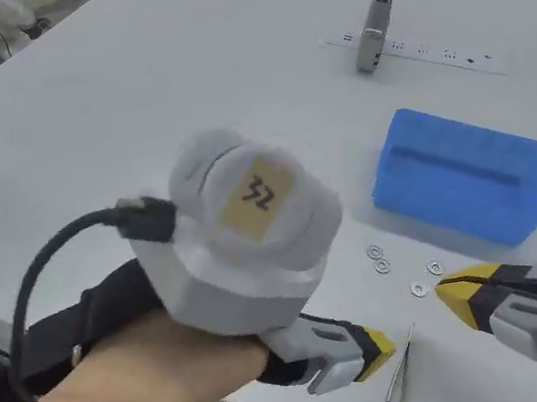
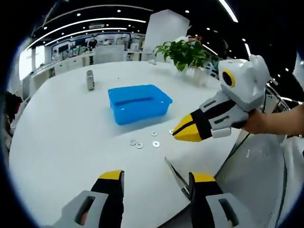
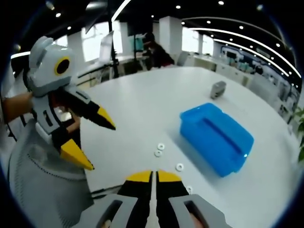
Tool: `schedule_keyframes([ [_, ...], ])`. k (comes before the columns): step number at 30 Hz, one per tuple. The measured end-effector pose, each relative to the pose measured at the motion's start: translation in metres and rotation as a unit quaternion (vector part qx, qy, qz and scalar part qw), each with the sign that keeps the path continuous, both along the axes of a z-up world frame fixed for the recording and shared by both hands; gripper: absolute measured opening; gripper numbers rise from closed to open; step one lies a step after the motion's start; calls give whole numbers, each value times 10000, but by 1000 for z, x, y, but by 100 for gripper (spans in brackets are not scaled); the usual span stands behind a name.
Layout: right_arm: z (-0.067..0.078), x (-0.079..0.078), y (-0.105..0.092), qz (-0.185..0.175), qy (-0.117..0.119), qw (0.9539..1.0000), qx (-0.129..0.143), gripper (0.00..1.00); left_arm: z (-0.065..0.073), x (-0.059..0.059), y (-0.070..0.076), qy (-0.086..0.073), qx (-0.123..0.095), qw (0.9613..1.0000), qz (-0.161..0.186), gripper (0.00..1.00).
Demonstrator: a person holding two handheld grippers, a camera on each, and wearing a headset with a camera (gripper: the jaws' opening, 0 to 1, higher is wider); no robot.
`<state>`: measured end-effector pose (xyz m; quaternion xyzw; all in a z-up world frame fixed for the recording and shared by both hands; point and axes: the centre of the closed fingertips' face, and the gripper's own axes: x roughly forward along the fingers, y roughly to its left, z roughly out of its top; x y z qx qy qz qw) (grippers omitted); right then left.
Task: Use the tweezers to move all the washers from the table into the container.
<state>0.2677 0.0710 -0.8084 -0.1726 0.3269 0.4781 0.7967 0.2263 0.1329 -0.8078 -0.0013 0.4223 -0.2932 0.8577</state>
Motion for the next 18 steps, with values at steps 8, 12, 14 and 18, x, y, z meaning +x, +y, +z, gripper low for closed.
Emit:
schedule_keyframes([
  [8, 8, -3, -20, -419, -77, 9991, 76, 0, -19, 4, -29, 603, 4, 9976, 338, 34],
  [12, 11, 1, -29, -579, -85, 9982, 102, 0, -37, 9, -40, 721, 181, 9967, 339, 30],
  [14, 12, 3, -31, -626, -73, 9980, 112, 0, -43, 11, -44, 765, 236, 9962, 331, 28],
  [18, 12, 5, -33, -688, -38, 9976, 69, 0, -55, 17, -41, 683, 620, 9956, 142, 25],
])
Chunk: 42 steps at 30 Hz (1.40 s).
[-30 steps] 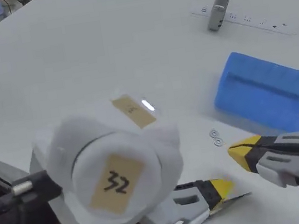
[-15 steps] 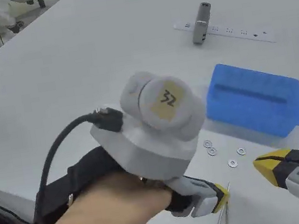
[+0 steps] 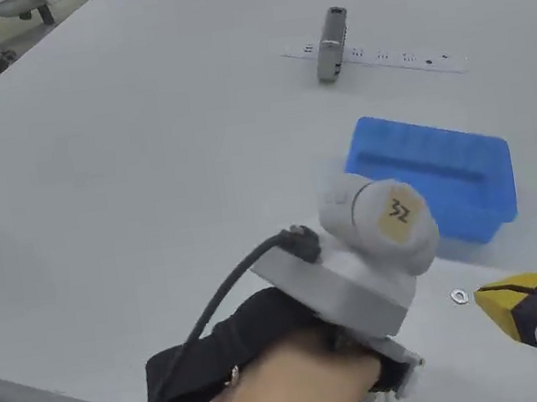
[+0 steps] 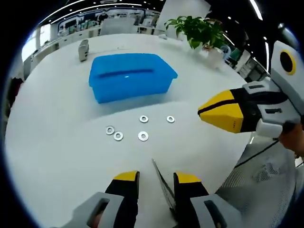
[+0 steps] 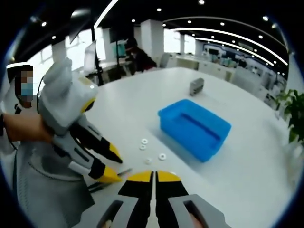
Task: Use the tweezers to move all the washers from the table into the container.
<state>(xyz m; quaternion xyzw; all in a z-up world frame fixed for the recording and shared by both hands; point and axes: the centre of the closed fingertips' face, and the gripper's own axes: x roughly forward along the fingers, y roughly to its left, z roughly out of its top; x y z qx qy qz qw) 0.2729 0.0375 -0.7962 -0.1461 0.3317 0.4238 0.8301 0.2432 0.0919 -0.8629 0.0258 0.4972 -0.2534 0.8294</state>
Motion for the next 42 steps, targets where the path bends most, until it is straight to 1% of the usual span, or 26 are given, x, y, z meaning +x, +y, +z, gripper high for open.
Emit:
schedule_keyframes([
  [2, 1, 0, -1, 16, -29, 10000, -48, 0, 1, 5, 1, -196, 141, 9995, -182, 19],
  [3, 1, 0, -1, 18, -43, 10000, -73, 0, 1, 5, 2, -214, 211, 9993, -209, 16],
  [4, 1, 0, -2, 15, -63, 9999, -109, 0, 1, 9, 0, -369, 259, 9982, -391, 15],
  [7, 0, -2, -4, -15, -26, 9999, -146, 0, 1, 7, -4, -482, 304, 9971, -507, 12],
  [10, -4, -4, -6, -27, 54, 9998, -201, 0, 1, 5, -4, -574, 476, 9946, -728, 8],
  [13, -5, -3, -6, -45, 62, 9997, -231, 0, 2, 2, -5, -516, 432, 9941, -854, 4],
  [16, -1, -2, -3, -95, 66, 9998, -142, 0, 2, 0, -4, -559, 596, 9883, -1291, 0],
  [18, 2, -2, -2, -97, 30, 9999, -115, 0, 5, 0, -4, -594, 512, 9880, -1327, 0],
  [20, 2, -4, -2, -76, 30, 9999, -135, 0, 11, 2, -6, -776, 456, 9833, -1579, 0],
  [21, 2, -6, -2, -68, 49, 9999, -125, 0, 15, 3, -5, -807, 354, 9834, -1588, 0],
  [22, 1, -7, -3, -68, 81, 9999, -111, 0, 20, 1, -10, -750, 68, 9851, -1548, 0],
  [24, 1, -11, -3, -60, 146, 9998, -76, 0, 36, 7, -10, -912, -396, 9843, -1461, 0],
  [25, 1, -12, -4, -46, 164, 9998, -65, 0, 42, 8, -11, -971, -584, 9821, -1506, 0],
  [26, 1, -15, -2, 13, 207, 9998, -43, 0, 52, 11, -9, -1107, -841, 9779, -1560, 0],
  [27, 1, -18, -1, 68, 257, 9996, -12, 0, 58, 13, -7, -1157, -970, 9759, -1574, 0],
  [28, 1, -20, 2, 127, 297, 9995, 36, 0, 63, 13, -7, -1236, -1092, 9716, -1699, 0],
  [29, 2, -24, 7, 262, 374, 9989, 114, 0, 71, 15, -7, -1437, -1233, 9627, -1931, 0],
  [30, 1, -28, 12, 378, 411, 9984, 124, 0, 78, 15, -7, -1688, -1307, 9499, -2281, 0],
  [31, 0, -30, 17, 508, 410, 9978, 122, 0, 81, 17, -7, -1835, -1348, 9448, -2356, 0],
  [33, -2, -35, 24, 783, 396, 9961, 39, 1, 90, 14, -9, -1937, -1620, 9325, -2584, 0],
  [35, -2, -41, 37, 1009, 375, 9941, 105, 3, 98, 13, -11, -1998, -1955, 9229, -2647, 0],
  [36, -2, -42, 41, 1068, 384, 9935, 132, 5, 102, 11, -12, -2009, -2162, 9161, -2715, 0],
  [38, -3, -45, 51, 1197, 398, 9918, 215, 12, 103, 12, -10, -2067, -2247, 9118, -2746, 0],
  [39, -3, -46, 55, 1283, 409, 9906, 237, 15, 105, 10, -11, -2134, -2326, 9057, -2831, 0],
  [40, -4, -47, 59, 1348, 409, 9897, 257, 17, 105, 10, -10, -2141, -2344, 9041, -2859, 0],
  [42, -5, -49, 69, 1489, 404, 9875, 320, 21, 108, 10, -10, -2189, -2475, 8979, -2907, 0],
])
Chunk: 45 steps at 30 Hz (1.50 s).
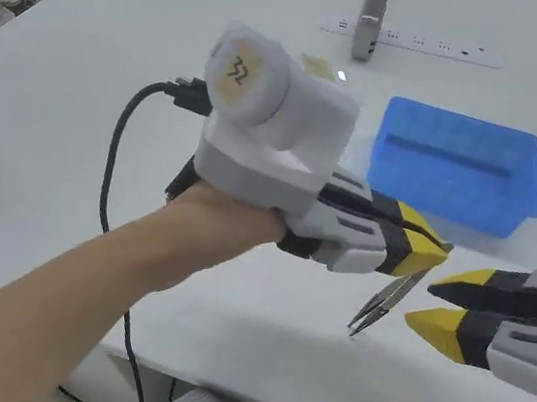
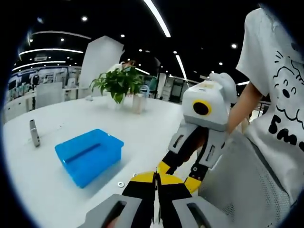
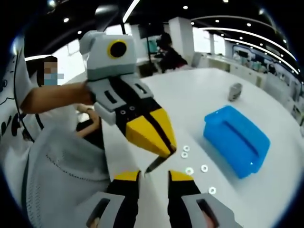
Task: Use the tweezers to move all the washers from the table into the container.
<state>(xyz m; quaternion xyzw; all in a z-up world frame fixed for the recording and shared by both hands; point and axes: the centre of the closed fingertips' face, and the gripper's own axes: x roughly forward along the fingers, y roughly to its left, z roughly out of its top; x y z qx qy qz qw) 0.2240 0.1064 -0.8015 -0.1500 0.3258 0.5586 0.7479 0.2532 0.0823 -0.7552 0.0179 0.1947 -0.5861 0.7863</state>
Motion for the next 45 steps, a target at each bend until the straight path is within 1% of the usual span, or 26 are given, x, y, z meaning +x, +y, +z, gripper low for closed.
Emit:
schedule_keyframes([
  [2, 0, 1, 7, 75, -18, 10000, 62, 24, 6, -1, 0, -1, -181, 9998, -40, 0],
  [6, 2, 6, 14, 186, -123, 9996, 169, 24, 15, -3, 2, -40, -387, 9992, -128, 0],
  [8, 2, 7, 16, 287, -76, 9994, 203, 21, 21, -4, 3, -35, -530, 9983, -226, 0],
  [10, 1, 8, 16, 427, -46, 9988, 222, 16, 26, -4, 4, -46, -605, 9977, -294, 0],
  [12, 0, 8, 15, 551, 37, 9982, 224, 10, 29, -4, 4, -81, -591, 9974, -409, 0],
  [13, 0, 9, 15, 584, 25, 9980, 220, 9, 29, -4, 4, -113, -562, 9973, -462, 0],
  [17, 2, 7, 16, 834, -50, 9963, 200, 12, 31, -9, 4, -126, -527, 9959, -722, 0],
  [19, 3, 4, 18, 1058, -106, 9941, 193, 12, 32, -12, 3, -101, -543, 9948, -859, 0],
  [20, 3, 3, 18, 1090, -111, 9938, 184, 12, 32, -12, 4, -107, -544, 9944, -895, 0],
  [22, 3, 1, 18, 1256, -195, 9918, 134, 10, 32, -15, 6, -33, -543, 9928, -1063, 0],
  [23, 3, -3, 19, 1356, -203, 9905, 110, 9, 32, -16, 7, -30, -526, 9923, -1118, 0],
  [25, 5, -7, 22, 1491, -247, 9884, 143, 7, 34, -21, 6, 22, -526, 9902, -1297, 0],
  [28, 3, -10, 23, 1578, -259, 9871, 76, 5, 33, -24, 5, 14, -456, 9894, -1380, 0],
  [30, 3, -7, 22, 1505, -276, 9882, 49, 4, 33, -24, 4, -37, -437, 9901, -1336, 0],
  [32, 3, -1, 21, 1377, -309, 9900, 46, 2, 34, -23, 3, -100, -439, 9924, -1148, 0],
  [33, 4, 2, 20, 1305, -333, 9909, 42, 2, 36, -18, 2, -194, -473, 9946, -906, 0],
  [35, 7, 6, 21, 1193, -368, 9921, 90, 2, 40, -15, 5, -301, -583, 9963, -553, 0],
  [36, 8, 7, 21, 1136, -364, 9928, 106, 2, 42, -12, 8, -366, -623, 9969, -322, 3],
  [37, 9, 9, 21, 1063, -393, 9935, 109, 2, 42, -7, 14, -408, -587, 9974, 52, 8],
  [39, 10, 12, 22, 956, -418, 9945, 128, 2, 45, -5, 21, -495, -577, 9962, 418, 18],
  [40, 10, 15, 22, 827, -410, 9956, 150, 2, 47, -1, 29, -539, -555, 9934, 851, 23],
  [41, 11, 18, 22, 655, -404, 9968, 212, 2, 47, -1, 34, -551, -520, 9912, 1081, 28],
  [42, 13, 20, 24, 569, -399, 9972, 271, 2, 43, 0, 44, -413, -387, 9871, 1499, 34],
  [43, 14, 25, 24, 419, -415, 9978, 299, 2, 41, 0, 50, -239, -366, 9823, 1823, 41],
  [44, 15, 29, 25, 336, -448, 9979, 318, 3, 43, -2, 55, -193, -449, 9765, 2099, 43],
  [45, 15, 31, 26, 274, -459, 9980, 334, 3, 43, -3, 61, -162, -448, 9699, 2388, 46],
])
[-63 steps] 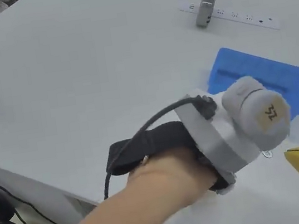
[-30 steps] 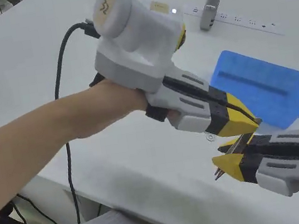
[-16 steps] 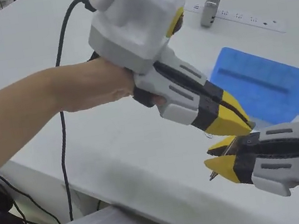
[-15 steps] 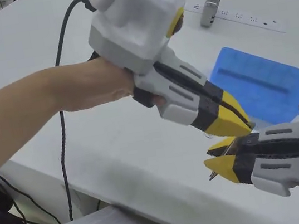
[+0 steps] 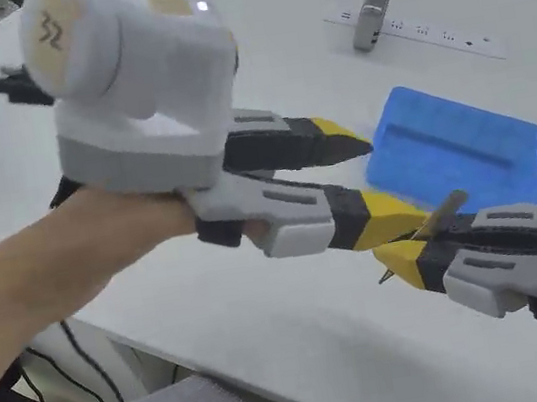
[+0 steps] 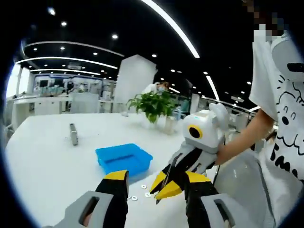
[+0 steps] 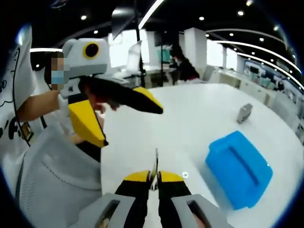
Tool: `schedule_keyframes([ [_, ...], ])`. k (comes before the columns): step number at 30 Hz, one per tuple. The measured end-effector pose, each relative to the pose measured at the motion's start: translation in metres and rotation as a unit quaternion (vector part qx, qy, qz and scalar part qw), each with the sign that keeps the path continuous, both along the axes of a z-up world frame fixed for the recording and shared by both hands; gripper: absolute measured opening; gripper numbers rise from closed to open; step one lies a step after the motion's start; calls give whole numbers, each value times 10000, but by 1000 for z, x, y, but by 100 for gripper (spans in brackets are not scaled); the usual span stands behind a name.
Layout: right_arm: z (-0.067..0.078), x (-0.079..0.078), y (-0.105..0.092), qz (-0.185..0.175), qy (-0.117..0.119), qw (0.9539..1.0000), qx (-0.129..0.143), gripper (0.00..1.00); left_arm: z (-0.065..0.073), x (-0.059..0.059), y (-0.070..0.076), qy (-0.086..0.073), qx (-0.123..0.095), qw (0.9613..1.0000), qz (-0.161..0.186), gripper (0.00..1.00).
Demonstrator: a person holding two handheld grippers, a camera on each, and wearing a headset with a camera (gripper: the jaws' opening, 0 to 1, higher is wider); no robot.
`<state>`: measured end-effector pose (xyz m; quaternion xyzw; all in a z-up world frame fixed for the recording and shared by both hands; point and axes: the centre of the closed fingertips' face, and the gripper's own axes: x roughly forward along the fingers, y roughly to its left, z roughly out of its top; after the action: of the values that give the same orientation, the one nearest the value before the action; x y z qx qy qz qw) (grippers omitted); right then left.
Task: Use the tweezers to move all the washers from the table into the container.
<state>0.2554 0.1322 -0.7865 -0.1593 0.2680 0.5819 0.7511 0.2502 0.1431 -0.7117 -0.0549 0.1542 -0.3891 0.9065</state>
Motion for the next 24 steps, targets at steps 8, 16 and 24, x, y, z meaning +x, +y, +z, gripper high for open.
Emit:
schedule_keyframes([
  [8, -3, 33, 1, -644, -58, 9979, 55, 3, -6, -9, 35, 163, 494, 9822, 1804, 77],
  [16, -11, 50, 4, -813, -81, 9967, -23, 4, -16, -13, 44, 160, 814, 9635, 2545, 90],
  [24, -26, 59, 3, -855, -33, 9963, -111, 5, -29, -9, 54, 216, 1087, 9518, 2859, 89],
])
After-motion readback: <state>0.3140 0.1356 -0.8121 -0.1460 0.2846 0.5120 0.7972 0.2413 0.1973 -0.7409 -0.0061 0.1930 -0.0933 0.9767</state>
